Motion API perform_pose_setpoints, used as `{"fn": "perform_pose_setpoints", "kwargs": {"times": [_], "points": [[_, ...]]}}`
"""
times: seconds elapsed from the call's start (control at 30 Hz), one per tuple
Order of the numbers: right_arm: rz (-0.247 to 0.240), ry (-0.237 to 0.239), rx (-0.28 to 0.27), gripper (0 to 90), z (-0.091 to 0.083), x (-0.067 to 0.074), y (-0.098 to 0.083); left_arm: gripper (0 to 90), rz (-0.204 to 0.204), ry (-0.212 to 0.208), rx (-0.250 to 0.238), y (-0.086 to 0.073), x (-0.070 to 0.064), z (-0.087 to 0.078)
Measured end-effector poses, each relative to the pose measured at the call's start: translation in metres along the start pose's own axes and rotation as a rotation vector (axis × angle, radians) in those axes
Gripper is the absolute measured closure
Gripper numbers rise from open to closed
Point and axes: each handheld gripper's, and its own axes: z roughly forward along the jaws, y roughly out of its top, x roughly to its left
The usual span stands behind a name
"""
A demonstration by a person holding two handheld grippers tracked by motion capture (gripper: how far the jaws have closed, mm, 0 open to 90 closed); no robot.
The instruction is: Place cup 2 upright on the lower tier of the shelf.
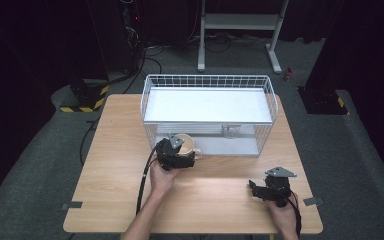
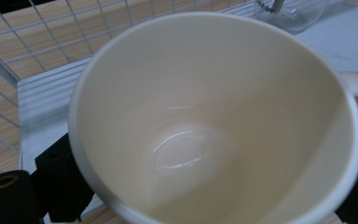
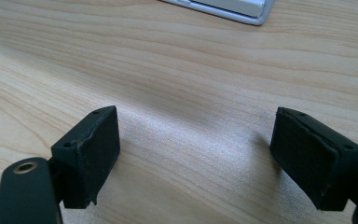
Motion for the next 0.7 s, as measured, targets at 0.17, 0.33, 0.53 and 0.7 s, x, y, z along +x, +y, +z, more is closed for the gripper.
{"fn": "perform_pose_setpoints", "kwargs": {"times": [0.17, 0.33, 0.53, 0.7], "points": [[0.000, 0.000, 0.000, 15.7, 0.000, 0.000, 0.000, 8.5, -0.019, -0.001, -0.018, 0.000, 0.003, 0.004], [0.000, 0.000, 0.000, 15.8, 0.000, 0.000, 0.000, 8.5, -0.043, -0.005, -0.033, 0.000, 0.006, 0.007], [0.000, 0.000, 0.000, 15.8, 0.000, 0.000, 0.000, 8.5, -0.052, -0.001, -0.045, 0.001, 0.007, 0.010], [0.000, 0.000, 0.000, 15.8, 0.000, 0.000, 0.000, 8.4, -0.050, 0.006, -0.051, 0.002, 0.007, 0.013]]}}
